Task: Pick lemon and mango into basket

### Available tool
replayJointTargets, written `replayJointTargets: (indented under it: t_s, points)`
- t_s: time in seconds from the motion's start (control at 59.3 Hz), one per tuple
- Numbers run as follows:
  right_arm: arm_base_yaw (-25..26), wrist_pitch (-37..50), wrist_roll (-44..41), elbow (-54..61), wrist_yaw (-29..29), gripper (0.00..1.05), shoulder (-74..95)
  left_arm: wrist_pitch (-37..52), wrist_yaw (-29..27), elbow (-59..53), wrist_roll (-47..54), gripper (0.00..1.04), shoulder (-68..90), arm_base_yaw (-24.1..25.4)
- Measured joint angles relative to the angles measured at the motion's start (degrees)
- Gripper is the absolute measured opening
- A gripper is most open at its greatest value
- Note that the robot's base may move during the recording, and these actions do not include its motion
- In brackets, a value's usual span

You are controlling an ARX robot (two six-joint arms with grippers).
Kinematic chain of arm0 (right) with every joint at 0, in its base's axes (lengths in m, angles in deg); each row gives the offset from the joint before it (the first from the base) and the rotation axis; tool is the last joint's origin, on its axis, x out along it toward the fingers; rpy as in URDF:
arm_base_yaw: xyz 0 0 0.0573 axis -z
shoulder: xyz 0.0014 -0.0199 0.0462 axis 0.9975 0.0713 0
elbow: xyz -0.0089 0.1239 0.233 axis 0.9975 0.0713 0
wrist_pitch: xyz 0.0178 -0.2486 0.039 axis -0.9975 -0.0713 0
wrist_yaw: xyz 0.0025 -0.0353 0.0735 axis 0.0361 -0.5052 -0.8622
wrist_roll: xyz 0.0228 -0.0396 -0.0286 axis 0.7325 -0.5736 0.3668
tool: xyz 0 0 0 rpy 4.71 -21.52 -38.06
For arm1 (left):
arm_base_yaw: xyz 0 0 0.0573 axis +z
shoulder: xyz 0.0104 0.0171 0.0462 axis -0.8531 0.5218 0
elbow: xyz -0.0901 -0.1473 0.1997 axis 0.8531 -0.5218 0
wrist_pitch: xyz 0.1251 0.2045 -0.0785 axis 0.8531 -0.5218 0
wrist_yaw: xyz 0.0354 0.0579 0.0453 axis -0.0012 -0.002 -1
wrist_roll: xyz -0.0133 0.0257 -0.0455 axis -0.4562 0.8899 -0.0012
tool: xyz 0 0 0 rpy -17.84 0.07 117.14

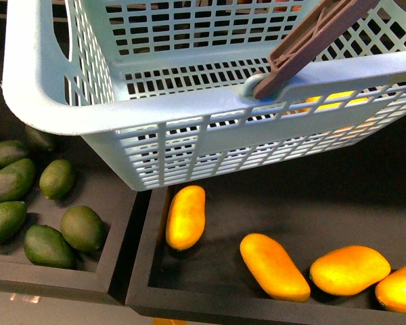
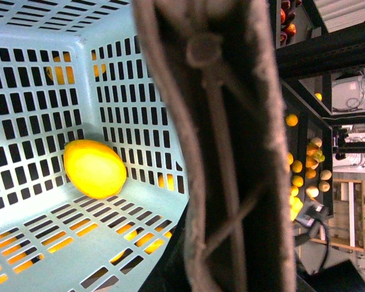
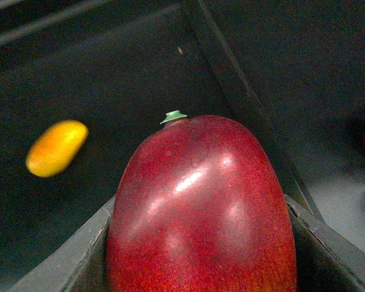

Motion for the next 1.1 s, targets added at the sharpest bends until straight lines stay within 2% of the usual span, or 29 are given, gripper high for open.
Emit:
replayJointTargets:
  t_s: [0.287,0.692,1.097]
  points:
    - [-11.7,-3.8,7.6,-2.1,5.9,0.66,-13.4,0.0,0.0,0.0,0.0,0.05,0.0,0.0]
    - [-29.9,-1.7,13.6,-8.4,15.4,0.66,-10.2,0.0,0.0,0.0,0.0,0.05,0.0,0.0]
    - [-39.4,-0.9,15.5,-10.3,19.1,0.66,-4.2,0.0,0.0,0.0,0.0,0.05,0.0,0.0]
